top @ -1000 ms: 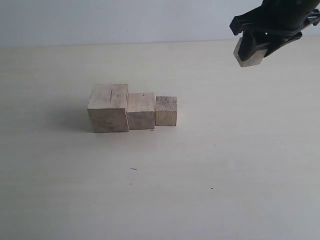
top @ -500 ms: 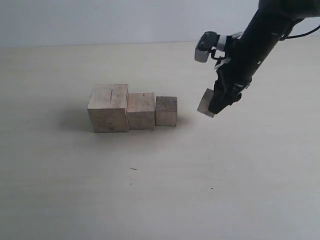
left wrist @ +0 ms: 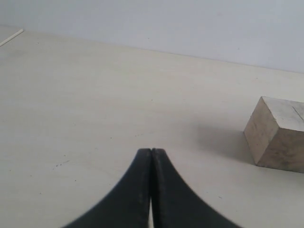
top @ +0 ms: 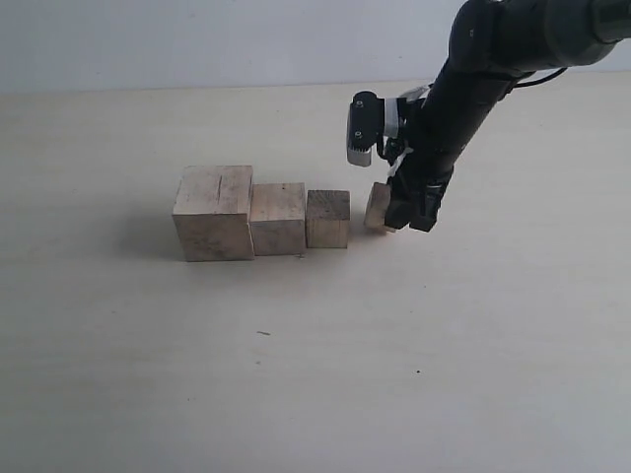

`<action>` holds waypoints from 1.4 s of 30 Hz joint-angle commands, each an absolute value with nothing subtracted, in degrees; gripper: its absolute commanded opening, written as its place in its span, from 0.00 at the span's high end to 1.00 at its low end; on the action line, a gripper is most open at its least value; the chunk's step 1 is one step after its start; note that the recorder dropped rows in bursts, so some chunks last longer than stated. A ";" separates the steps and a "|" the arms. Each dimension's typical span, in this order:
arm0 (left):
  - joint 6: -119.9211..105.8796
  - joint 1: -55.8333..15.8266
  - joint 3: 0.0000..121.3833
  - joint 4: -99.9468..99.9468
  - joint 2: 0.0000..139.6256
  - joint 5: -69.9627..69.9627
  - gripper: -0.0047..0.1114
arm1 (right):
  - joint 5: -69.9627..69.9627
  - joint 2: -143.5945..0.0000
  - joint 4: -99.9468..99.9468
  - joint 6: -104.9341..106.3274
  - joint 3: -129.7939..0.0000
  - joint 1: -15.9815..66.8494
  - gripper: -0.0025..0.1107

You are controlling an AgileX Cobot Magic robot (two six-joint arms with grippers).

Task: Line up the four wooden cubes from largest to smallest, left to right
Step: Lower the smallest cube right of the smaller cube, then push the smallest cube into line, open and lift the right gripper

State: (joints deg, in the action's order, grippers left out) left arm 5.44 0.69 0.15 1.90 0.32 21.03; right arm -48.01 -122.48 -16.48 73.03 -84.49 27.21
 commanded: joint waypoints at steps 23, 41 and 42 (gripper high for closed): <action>5.21 0.37 0.00 1.68 0.00 20.58 0.96 | -49.63 -124.69 -23.42 78.05 -84.43 27.29 0.79; 5.21 0.37 0.00 1.68 0.00 20.58 0.96 | -48.01 -121.63 -22.70 72.52 -84.43 27.29 0.42; 5.21 0.37 0.00 1.68 0.00 20.58 0.96 | -48.31 -120.81 -21.64 70.81 -84.43 27.29 0.42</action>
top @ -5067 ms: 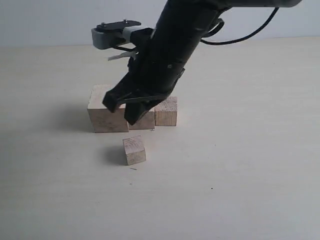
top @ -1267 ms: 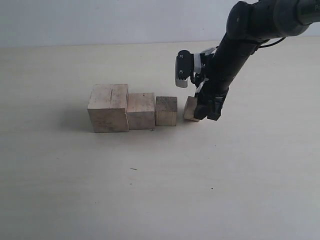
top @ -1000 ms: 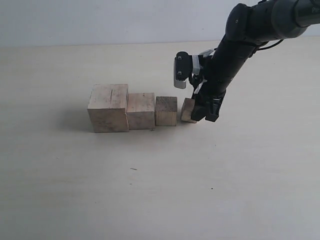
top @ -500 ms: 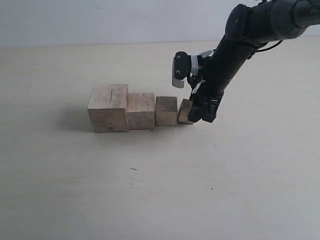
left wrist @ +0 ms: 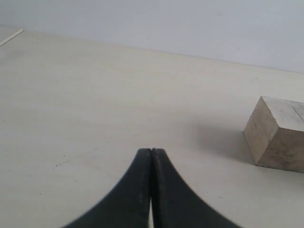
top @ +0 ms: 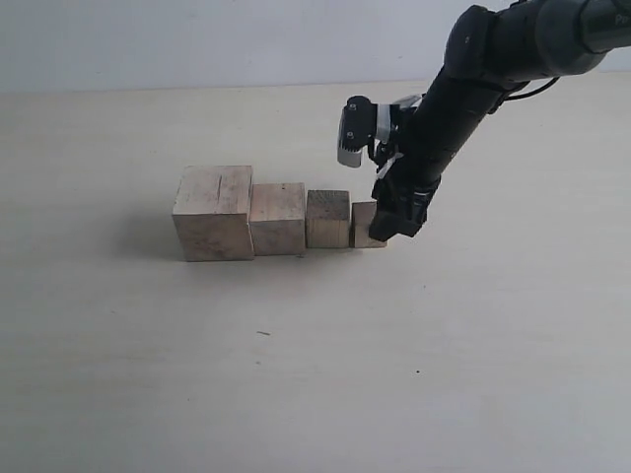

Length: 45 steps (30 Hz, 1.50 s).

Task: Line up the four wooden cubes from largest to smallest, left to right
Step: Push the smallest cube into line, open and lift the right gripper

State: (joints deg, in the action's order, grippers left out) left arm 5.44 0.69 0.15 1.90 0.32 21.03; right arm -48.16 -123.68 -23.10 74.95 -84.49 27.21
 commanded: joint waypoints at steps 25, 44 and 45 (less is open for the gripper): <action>5.21 0.37 0.00 1.68 0.00 20.58 0.96 | -48.01 -123.87 -6.41 31.48 -84.43 27.29 0.42; 5.21 0.37 0.00 1.68 0.00 20.58 0.96 | -45.56 -124.71 -15.37 31.96 -84.43 27.29 0.42; 5.21 0.37 0.00 1.68 0.00 20.58 0.96 | -45.56 -124.71 -15.37 31.96 -84.43 27.29 0.42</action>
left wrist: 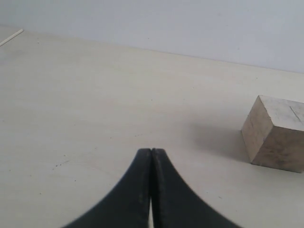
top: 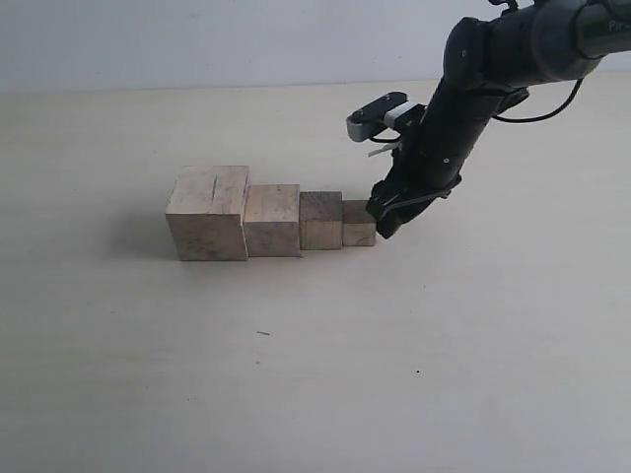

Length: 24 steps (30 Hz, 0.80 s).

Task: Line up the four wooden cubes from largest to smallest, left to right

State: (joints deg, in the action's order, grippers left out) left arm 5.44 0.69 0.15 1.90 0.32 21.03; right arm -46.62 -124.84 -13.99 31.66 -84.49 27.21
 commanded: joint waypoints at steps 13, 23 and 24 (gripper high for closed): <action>5.21 0.37 0.00 1.68 0.00 20.58 0.96 | -48.28 -118.85 -4.91 26.34 -84.43 27.29 0.42; 5.21 0.37 0.00 1.68 0.00 20.58 0.96 | -58.95 -104.81 -8.61 16.05 -84.43 27.29 0.88; 5.21 0.37 0.00 1.68 0.00 20.58 0.96 | -59.23 -103.74 -9.58 16.05 -84.43 27.29 0.95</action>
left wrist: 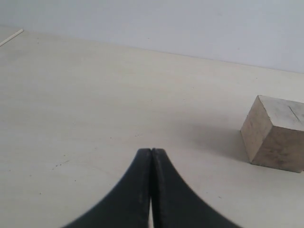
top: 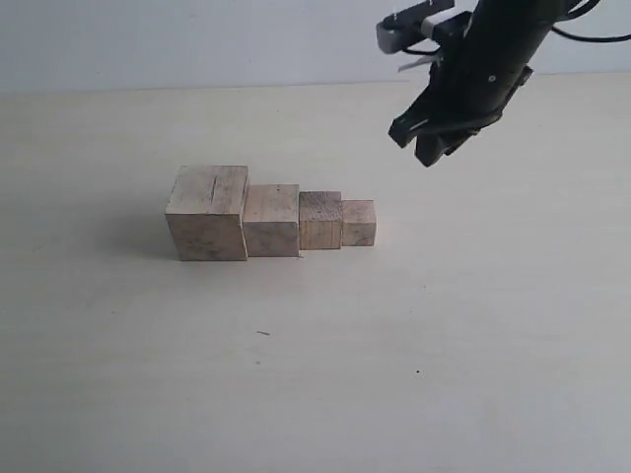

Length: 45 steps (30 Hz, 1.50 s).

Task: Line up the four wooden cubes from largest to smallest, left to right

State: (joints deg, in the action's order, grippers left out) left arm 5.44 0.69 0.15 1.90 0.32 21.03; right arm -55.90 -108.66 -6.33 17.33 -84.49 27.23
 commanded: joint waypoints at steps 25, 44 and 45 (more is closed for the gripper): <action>5.21 0.37 0.00 1.68 0.00 20.58 0.96 | -38.49 -55.00 -22.46 9.90 -50.62 27.29 0.98; 5.07 0.37 0.00 1.68 0.00 20.48 0.96 | -36.93 -33.88 -19.90 10.01 -49.19 19.99 0.98; 5.07 0.37 0.00 1.68 0.00 20.48 0.96 | -36.15 -32.29 -19.90 10.01 -47.75 17.30 0.98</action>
